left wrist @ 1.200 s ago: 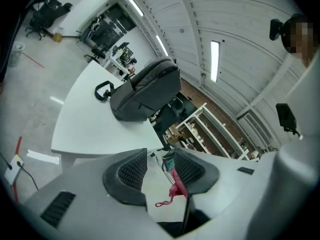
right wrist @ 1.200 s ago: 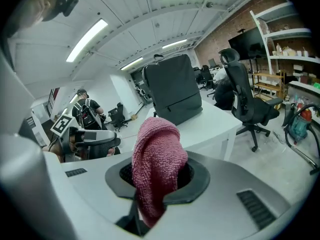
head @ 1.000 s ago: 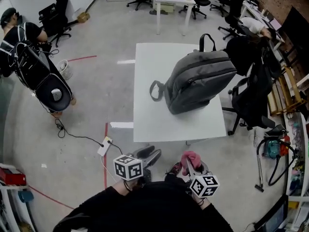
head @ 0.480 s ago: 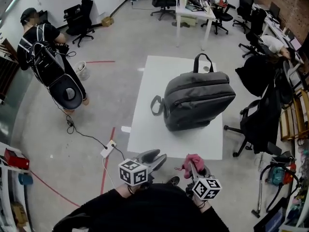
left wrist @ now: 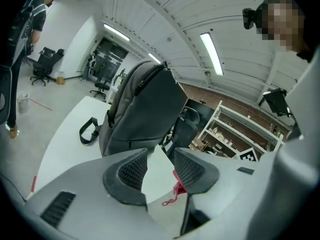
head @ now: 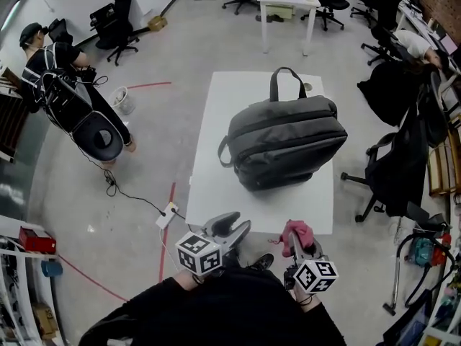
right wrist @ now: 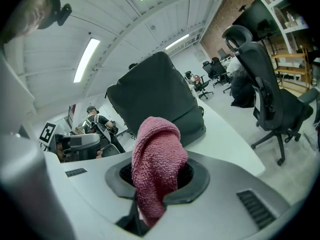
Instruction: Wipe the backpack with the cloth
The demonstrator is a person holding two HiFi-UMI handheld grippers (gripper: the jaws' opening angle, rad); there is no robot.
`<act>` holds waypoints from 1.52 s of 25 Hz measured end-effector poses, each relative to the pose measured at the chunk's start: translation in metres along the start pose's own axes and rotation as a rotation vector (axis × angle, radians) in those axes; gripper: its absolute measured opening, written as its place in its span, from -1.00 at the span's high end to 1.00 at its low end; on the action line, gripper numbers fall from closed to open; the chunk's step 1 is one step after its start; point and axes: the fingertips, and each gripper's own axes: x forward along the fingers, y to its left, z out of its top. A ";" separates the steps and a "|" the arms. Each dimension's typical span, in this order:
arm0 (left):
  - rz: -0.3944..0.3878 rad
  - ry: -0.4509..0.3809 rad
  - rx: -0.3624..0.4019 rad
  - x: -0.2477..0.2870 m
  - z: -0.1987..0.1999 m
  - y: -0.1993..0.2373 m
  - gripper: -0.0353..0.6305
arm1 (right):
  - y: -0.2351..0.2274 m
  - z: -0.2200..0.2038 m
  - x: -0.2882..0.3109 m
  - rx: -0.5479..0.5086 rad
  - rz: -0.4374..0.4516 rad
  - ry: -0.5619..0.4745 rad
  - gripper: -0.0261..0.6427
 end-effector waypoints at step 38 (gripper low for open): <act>-0.140 -0.263 0.234 -0.007 0.164 0.042 0.12 | 0.303 0.199 0.155 -1.335 0.302 -0.129 0.64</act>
